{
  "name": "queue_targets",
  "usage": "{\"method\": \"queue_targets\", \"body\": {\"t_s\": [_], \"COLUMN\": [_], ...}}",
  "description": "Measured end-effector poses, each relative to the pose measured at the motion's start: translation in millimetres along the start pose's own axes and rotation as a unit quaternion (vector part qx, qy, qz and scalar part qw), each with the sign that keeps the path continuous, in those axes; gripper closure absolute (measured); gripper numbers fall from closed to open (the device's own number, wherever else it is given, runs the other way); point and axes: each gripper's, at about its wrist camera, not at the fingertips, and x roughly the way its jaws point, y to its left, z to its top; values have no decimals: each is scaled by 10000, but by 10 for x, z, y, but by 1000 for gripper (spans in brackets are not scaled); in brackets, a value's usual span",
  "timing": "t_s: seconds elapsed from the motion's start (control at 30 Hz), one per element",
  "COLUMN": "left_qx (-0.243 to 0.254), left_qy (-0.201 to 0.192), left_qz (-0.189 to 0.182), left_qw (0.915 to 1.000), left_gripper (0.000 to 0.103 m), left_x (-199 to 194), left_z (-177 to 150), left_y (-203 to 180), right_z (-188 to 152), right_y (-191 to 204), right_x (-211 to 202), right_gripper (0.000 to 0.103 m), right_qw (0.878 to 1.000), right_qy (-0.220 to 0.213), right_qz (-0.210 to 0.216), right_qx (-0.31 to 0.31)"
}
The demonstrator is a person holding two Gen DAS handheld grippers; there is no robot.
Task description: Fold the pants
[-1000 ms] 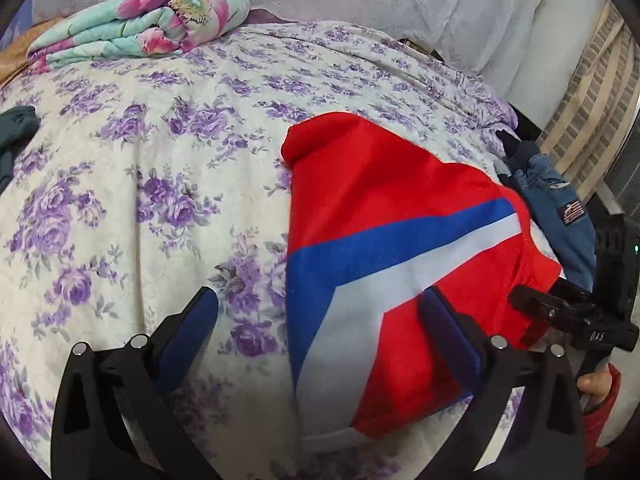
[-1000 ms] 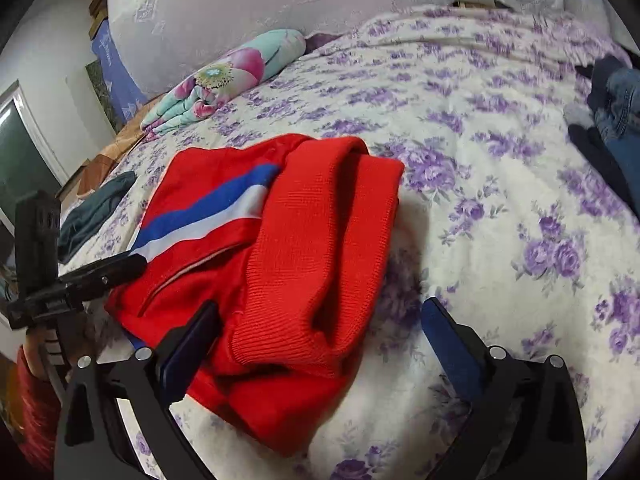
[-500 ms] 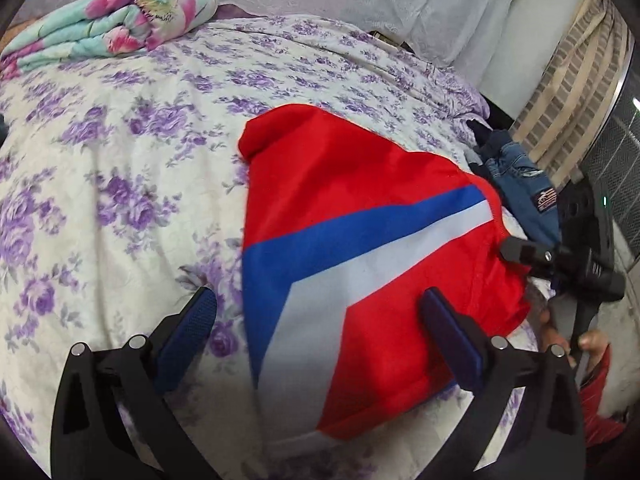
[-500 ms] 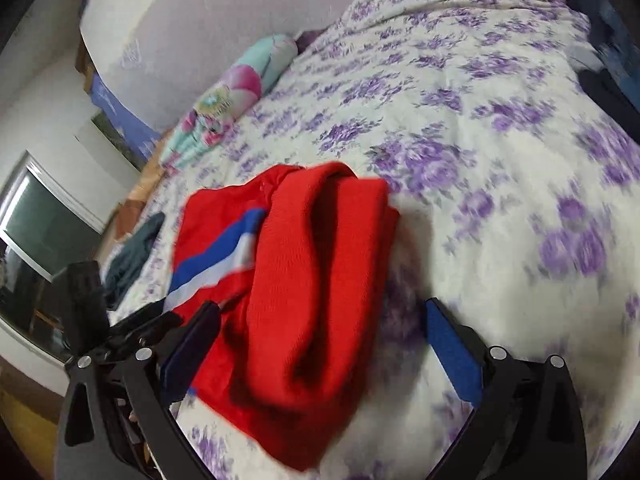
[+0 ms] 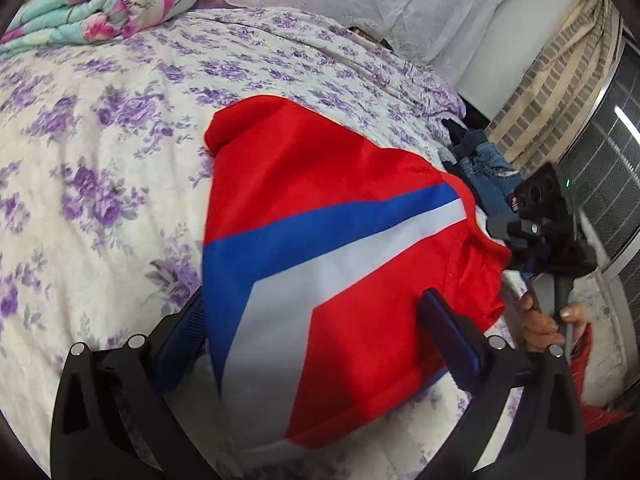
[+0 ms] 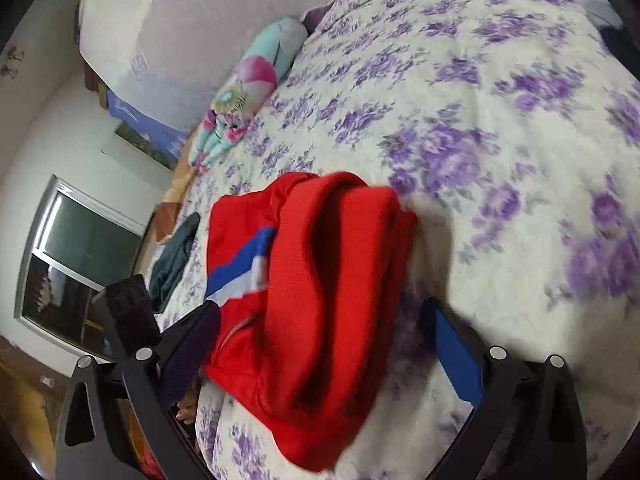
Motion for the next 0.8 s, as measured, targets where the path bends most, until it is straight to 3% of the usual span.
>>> {"method": "queue_targets", "body": {"t_s": [0.03, 0.1, 0.17, 0.2, 0.3, 0.33, 0.37, 0.4, 0.53, 0.8], "left_qx": [41, 119, 232, 260, 395, 451, 527, 605, 809, 1189], "left_qy": [-26, -81, -273, -342, -550, -639, -747, -839, -1051, -1196], "left_qz": [87, 209, 366, 451, 746, 875, 1020, 988, 845, 832], "left_qw": [10000, 9997, 9987, 9981, 9949, 9931, 9906, 9897, 9876, 9822], "left_gripper": [5, 6, 27, 30, 45, 56, 77, 84, 88, 88], "left_x": [14, 8, -56, -83, -146, -177, -215, -255, -345, -121], "left_z": [6, -9, -36, -45, -43, -37, -25, -4, 197, 749], "left_y": [-39, -81, -147, -160, -244, -275, -312, -342, -493, -763], "right_z": [15, -39, -151, -212, -277, -282, -293, -290, -154, 312], "right_y": [32, 90, 170, 213, 322, 345, 383, 436, 503, 403], "right_x": [19, 54, 66, 57, 13, 8, -7, -38, -181, -397], "right_gripper": [3, 21, 37, 45, 53, 55, 57, 60, 63, 63], "right_qw": [10000, 9991, 9957, 9935, 9873, 9854, 9831, 9805, 9802, 9773], "right_qy": [-74, -360, -583, -666, -873, -908, -956, -1009, -1065, -1376], "right_qz": [-8, -109, -462, -589, -841, -920, -1003, -1081, -996, -1107], "right_qx": [-64, -220, -557, -706, -1027, -1107, -1194, -1293, -1342, -1168]}}
